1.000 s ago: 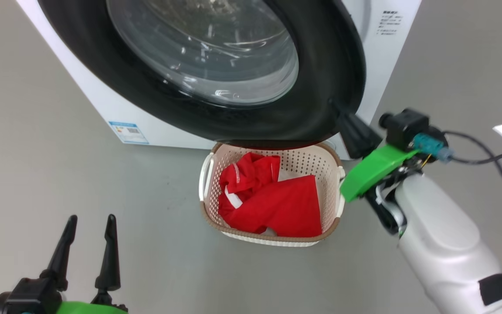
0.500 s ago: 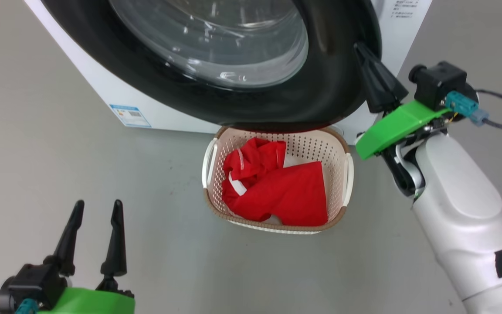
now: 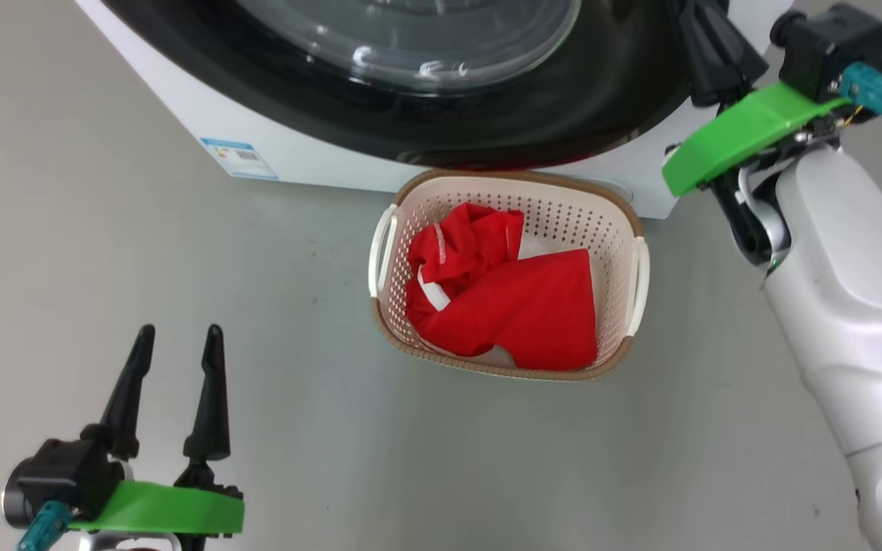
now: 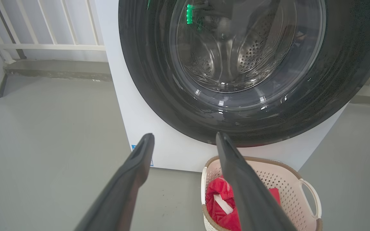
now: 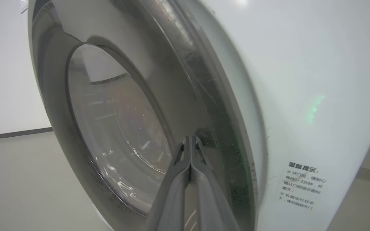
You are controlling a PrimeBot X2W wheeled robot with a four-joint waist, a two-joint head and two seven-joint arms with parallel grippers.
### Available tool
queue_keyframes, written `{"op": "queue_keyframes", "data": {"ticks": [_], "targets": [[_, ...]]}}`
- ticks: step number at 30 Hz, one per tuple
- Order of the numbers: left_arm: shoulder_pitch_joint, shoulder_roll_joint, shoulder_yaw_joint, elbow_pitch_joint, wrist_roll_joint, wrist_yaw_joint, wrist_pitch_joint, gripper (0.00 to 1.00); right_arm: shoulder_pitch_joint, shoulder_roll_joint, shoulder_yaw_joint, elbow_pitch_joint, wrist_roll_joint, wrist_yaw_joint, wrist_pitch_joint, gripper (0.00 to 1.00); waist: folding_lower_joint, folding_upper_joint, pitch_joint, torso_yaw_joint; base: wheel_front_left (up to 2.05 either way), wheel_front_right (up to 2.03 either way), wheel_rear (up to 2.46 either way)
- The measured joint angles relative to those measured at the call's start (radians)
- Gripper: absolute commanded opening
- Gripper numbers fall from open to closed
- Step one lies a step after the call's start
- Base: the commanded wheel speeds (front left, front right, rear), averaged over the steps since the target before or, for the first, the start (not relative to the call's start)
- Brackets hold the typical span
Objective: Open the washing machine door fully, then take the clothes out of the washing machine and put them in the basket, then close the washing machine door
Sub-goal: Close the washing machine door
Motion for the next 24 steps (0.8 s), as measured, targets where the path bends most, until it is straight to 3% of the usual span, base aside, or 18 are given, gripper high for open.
{"op": "queue_keyframes", "data": {"ticks": [13,23,24], "targets": [[-0.046,-0.003,-0.024,-0.001,-0.070,0.000,0.000,1.00,-0.121,-0.015,-0.003,0.071,0.020,0.013,0.000,0.00,0.0000,0.0000,0.059,0.035,0.00,0.00,0.00],[-0.055,-0.003,-0.038,-0.002,-0.077,0.000,0.000,1.00,-0.117,0.006,-0.015,0.071,0.078,0.016,0.000,0.00,0.0000,0.0000,0.060,0.033,0.00,0.00,0.00],[-0.055,-0.003,-0.039,-0.002,-0.077,0.000,0.000,1.00,-0.109,0.005,-0.015,0.061,0.096,0.016,0.000,0.06,0.0000,0.0000,0.059,0.028,0.00,0.00,0.00]]}}
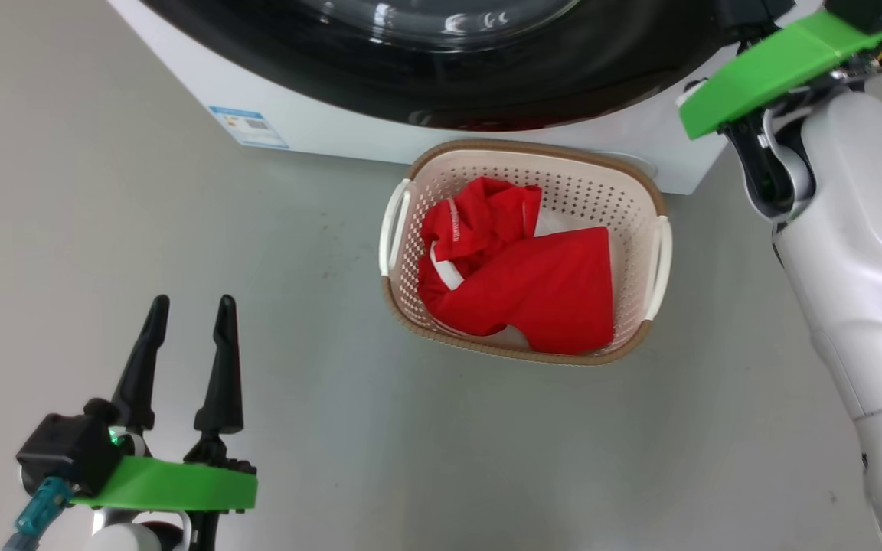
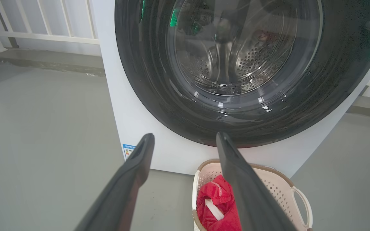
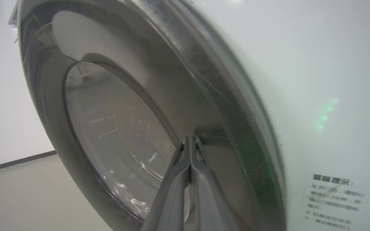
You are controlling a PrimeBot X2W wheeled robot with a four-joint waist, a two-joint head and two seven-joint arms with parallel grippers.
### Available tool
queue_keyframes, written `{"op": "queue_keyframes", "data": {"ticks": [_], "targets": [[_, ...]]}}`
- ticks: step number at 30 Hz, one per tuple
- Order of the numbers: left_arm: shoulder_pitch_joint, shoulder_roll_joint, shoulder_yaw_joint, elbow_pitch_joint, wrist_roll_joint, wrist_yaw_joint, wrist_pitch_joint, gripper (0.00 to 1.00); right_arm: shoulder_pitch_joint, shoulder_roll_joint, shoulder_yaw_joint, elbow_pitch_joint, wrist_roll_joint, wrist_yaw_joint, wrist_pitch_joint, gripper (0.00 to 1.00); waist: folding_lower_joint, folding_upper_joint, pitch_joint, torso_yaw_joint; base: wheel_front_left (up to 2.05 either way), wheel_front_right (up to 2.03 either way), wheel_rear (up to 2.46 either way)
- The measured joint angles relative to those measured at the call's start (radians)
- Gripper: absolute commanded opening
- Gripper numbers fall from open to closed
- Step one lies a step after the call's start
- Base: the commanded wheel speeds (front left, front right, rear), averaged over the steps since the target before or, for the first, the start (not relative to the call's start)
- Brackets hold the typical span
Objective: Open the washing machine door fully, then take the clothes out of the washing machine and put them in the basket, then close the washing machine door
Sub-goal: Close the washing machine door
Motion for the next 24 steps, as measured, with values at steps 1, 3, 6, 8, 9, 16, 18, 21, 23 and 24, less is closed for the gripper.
{"op": "queue_keyframes", "data": {"ticks": [1,3,6,8,9,16,18,21,23,24], "targets": [[0.000,0.000,0.000,0.000,0.000,0.000,0.000,1.00,0.012,-0.002,-0.003,-0.015,0.019,-0.002,0.000,0.25,0.0000,0.0000,-0.002,-0.005,0.00,0.00,0.00],[0.000,0.000,-0.003,0.000,0.000,0.000,0.000,1.00,0.042,-0.014,-0.010,-0.048,0.046,-0.004,0.000,0.77,0.0000,0.0000,-0.006,-0.016,0.00,0.00,0.00],[0.000,0.000,-0.013,0.000,0.001,0.000,0.000,1.00,0.090,-0.036,-0.019,-0.091,0.063,-0.012,0.000,1.00,0.0000,0.0000,-0.014,-0.036,0.00,0.00,0.00],[0.001,0.000,-0.014,0.001,0.006,0.000,0.000,1.00,0.128,-0.045,-0.009,-0.122,0.064,-0.013,0.000,1.00,0.0000,0.0000,-0.023,-0.050,0.00,0.00,0.00],[0.001,0.000,-0.015,0.001,0.012,0.000,0.000,1.00,0.150,-0.045,-0.002,-0.142,0.064,-0.013,0.000,1.00,0.0000,0.0000,-0.029,-0.058,0.00,0.00,0.00],[0.005,0.000,-0.017,0.001,0.039,0.000,0.000,1.00,0.321,-0.029,-0.007,-0.280,0.055,-0.013,0.000,1.00,0.0000,0.0000,-0.082,-0.116,0.00,0.00,0.00],[0.012,0.001,-0.017,0.001,0.045,0.000,0.000,1.00,0.370,-0.022,-0.023,-0.318,0.045,-0.013,0.000,1.00,0.0000,0.0000,-0.102,-0.133,0.00,0.00,0.00],[0.035,0.004,-0.015,0.001,0.045,0.000,0.000,1.00,0.440,-0.012,-0.068,-0.361,0.029,-0.013,0.000,1.00,0.0000,0.0000,-0.133,-0.158,0.00,0.00,0.00],[0.050,0.005,-0.012,0.001,0.044,0.000,0.000,1.00,0.484,0.003,-0.107,-0.381,0.025,-0.013,0.000,1.00,0.0000,0.0000,-0.154,-0.175,0.00,0.00,0.00],[0.056,0.005,-0.010,0.001,0.044,0.000,0.000,1.00,0.507,0.009,-0.125,-0.387,0.018,-0.013,0.000,1.00,0.0000,-0.0001,-0.165,-0.183,0.00,0.00,0.00]]}}
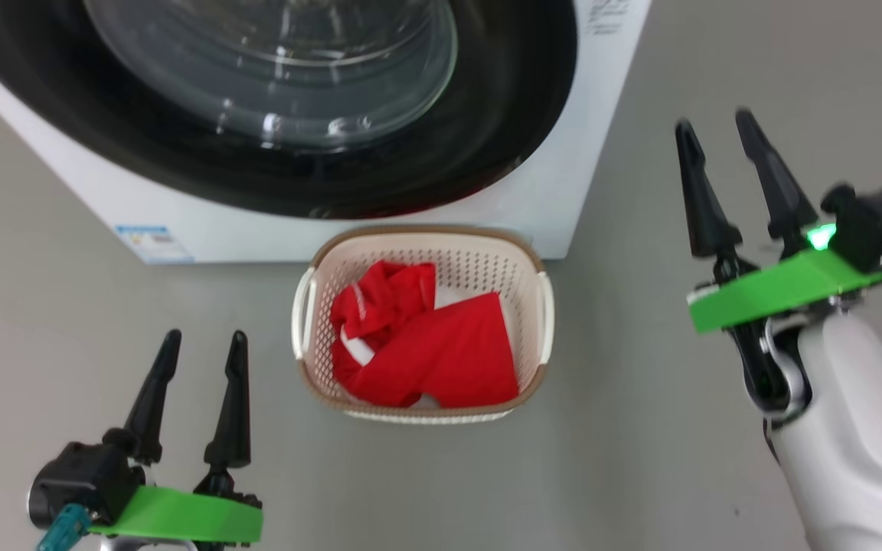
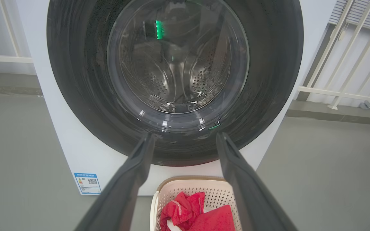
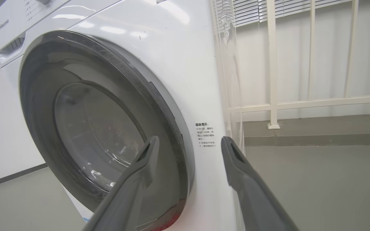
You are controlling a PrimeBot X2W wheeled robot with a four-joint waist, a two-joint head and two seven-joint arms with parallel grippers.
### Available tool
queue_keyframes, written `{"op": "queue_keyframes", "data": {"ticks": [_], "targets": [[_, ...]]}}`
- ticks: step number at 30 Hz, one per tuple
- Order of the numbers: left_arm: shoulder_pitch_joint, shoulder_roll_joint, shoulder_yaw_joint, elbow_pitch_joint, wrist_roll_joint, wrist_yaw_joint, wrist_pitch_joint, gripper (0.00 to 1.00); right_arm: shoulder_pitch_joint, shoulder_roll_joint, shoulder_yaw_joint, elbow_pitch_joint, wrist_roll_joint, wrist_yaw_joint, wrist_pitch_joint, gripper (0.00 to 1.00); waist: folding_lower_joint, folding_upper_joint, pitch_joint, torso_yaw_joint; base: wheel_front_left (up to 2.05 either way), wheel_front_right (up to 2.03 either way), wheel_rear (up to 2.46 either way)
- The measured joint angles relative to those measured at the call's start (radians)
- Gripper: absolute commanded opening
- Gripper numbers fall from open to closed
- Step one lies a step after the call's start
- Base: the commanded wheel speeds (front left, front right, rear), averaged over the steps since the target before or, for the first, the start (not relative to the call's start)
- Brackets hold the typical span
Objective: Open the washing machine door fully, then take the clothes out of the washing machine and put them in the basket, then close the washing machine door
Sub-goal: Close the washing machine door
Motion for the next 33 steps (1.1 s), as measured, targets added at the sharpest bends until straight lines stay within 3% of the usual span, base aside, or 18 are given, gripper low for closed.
{"op": "queue_keyframes", "data": {"ticks": [18,33], "targets": [[0.137,0.018,0.023,-0.042,-0.002,0.000,0.000,1.00,0.370,0.026,-0.054,-0.188,-0.082,0.000,0.000,1.00,0.0000,0.0000,-0.185,-0.100,0.00,0.00,0.00],[0.212,0.034,0.040,-0.066,0.016,0.000,0.000,1.00,0.554,0.032,-0.121,-0.314,-0.086,0.000,0.000,1.00,0.0000,0.0000,-0.243,-0.111,0.00,0.00,0.00]]}}
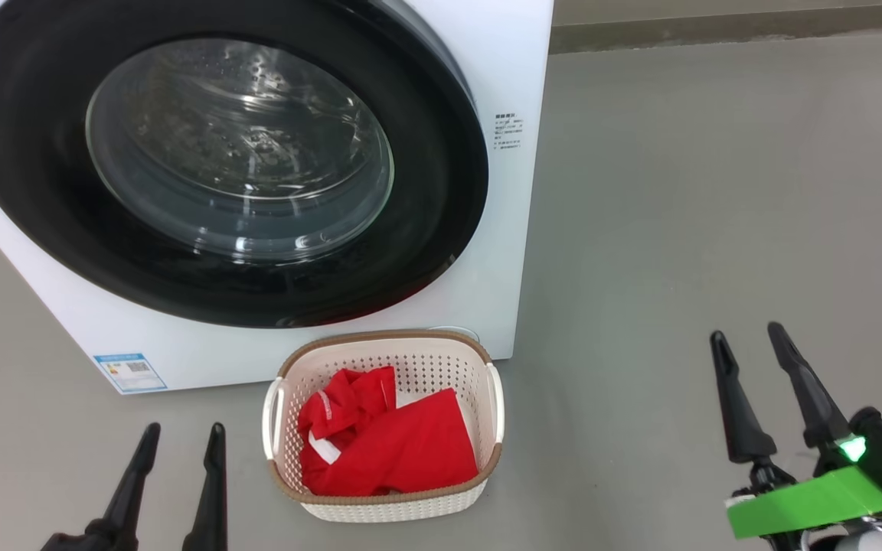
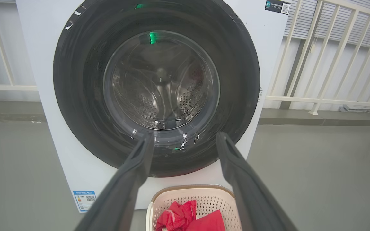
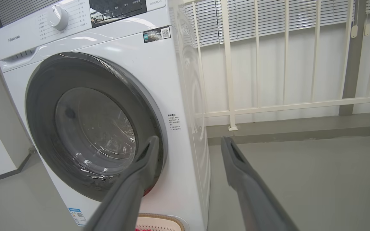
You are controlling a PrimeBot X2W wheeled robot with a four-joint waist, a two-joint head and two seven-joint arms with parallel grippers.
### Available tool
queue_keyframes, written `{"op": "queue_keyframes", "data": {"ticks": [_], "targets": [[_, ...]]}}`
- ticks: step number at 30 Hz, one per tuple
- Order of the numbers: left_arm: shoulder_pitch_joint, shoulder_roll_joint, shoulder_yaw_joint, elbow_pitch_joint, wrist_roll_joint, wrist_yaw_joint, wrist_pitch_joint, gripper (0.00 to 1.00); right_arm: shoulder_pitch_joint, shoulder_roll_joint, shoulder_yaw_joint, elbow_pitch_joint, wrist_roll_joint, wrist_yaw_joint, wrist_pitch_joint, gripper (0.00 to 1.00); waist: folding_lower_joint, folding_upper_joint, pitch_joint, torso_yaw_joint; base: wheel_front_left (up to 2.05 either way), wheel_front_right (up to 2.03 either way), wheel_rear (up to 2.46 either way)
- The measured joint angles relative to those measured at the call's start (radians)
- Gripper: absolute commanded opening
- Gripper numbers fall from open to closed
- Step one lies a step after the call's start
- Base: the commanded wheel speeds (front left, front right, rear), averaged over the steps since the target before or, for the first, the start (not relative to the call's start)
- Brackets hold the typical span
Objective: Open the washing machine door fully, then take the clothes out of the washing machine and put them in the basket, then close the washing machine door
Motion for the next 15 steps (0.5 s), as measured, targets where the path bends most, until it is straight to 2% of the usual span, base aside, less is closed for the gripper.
{"op": "queue_keyframes", "data": {"ticks": [15], "targets": [[0.006,0.007,0.008,0.011,0.000,0.000,0.000,1.00,0.015,-0.001,-0.016,0.017,0.007,0.000,0.000,1.00,0.0000,0.0000,-0.010,0.006,0.00,0.00,0.00]]}}
